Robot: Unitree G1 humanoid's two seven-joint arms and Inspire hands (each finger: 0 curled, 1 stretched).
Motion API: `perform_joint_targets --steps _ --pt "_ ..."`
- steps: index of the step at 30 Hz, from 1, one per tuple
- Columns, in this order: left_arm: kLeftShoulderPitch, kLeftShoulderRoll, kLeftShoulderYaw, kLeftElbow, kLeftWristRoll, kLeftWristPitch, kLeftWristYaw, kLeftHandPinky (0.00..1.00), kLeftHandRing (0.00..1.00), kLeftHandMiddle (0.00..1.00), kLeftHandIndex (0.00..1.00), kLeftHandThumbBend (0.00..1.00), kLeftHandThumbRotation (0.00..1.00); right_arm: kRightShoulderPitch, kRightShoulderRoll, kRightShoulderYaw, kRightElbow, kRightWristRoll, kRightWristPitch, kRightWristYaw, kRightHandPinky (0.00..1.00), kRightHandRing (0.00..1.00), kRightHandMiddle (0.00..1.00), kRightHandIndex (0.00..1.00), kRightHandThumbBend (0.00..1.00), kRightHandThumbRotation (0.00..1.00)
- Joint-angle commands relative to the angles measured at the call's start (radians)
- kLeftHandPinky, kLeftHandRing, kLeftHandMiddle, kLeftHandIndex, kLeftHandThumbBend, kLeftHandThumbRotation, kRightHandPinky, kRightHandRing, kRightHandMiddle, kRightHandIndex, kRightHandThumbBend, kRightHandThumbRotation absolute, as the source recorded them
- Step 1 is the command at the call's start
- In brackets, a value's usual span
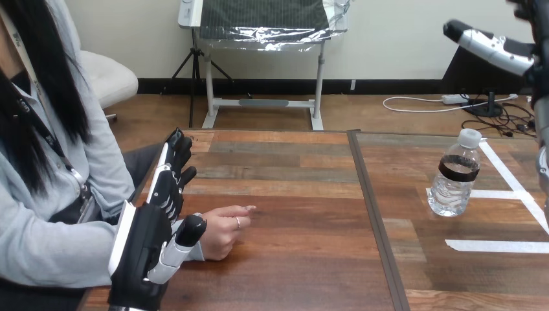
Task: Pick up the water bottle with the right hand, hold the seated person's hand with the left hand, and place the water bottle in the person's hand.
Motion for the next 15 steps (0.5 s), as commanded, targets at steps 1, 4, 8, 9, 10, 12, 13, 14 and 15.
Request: perform_joint_targets --steps 1,4,8,9,10,12,13,14,15 --pt "-0.030 -0.004 0.006 -0.040 0.000 -0.021 0.002 0.93 0.98 1.00 1.00 1.00 0.88 -0.076 -0.011 0.025 0.032 -0.029 0.047 -0.040 0.88 0.88 0.82 0.88 1.00 0.47" --pt "-0.029 -0.002 0.007 -0.040 -0.002 -0.023 -0.001 0.93 0.98 1.00 1.00 1.00 0.89 -0.074 -0.007 0.025 0.040 -0.032 0.069 -0.043 0.87 0.87 0.82 0.88 1.00 0.46" --pt "-0.025 -0.001 0.008 -0.044 0.000 -0.020 0.000 0.93 0.99 1.00 1.00 1.00 0.89 -0.071 -0.005 0.030 0.053 -0.038 0.106 -0.048 0.87 0.88 0.83 0.88 1.00 0.45" --pt "-0.024 -0.001 0.008 -0.045 0.001 -0.019 0.001 0.93 0.99 1.00 1.00 1.00 0.89 -0.070 -0.004 0.033 0.054 -0.041 0.112 -0.052 0.87 0.88 0.83 0.89 1.00 0.45" --pt "-0.024 -0.001 0.009 -0.046 0.001 -0.018 0.001 0.93 0.99 1.00 1.00 1.00 0.89 -0.067 -0.002 0.034 0.057 -0.043 0.117 -0.054 0.86 0.88 0.84 0.89 1.00 0.44" --pt "-0.023 -0.002 0.009 -0.046 0.000 -0.018 0.002 0.93 0.99 1.00 1.00 1.00 0.89 -0.063 0.001 0.034 0.061 -0.045 0.121 -0.055 0.86 0.88 0.84 0.89 1.00 0.44" --pt "-0.025 -0.001 0.009 -0.041 -0.005 -0.024 -0.002 0.93 0.99 1.00 1.00 1.00 0.89 -0.061 0.003 0.036 0.064 -0.047 0.132 -0.053 0.86 0.88 0.84 0.89 1.00 0.44" --pt "-0.026 0.000 0.008 -0.038 -0.008 -0.029 -0.006 0.93 0.99 1.00 1.00 1.00 0.89 -0.059 0.004 0.037 0.066 -0.048 0.139 -0.052 0.86 0.88 0.84 0.89 1.00 0.43" --pt "-0.027 0.001 0.008 -0.036 -0.011 -0.032 -0.008 0.93 0.99 1.00 1.00 1.00 0.89 -0.058 0.005 0.037 0.067 -0.049 0.144 -0.051 0.86 0.88 0.84 0.89 1.00 0.42"
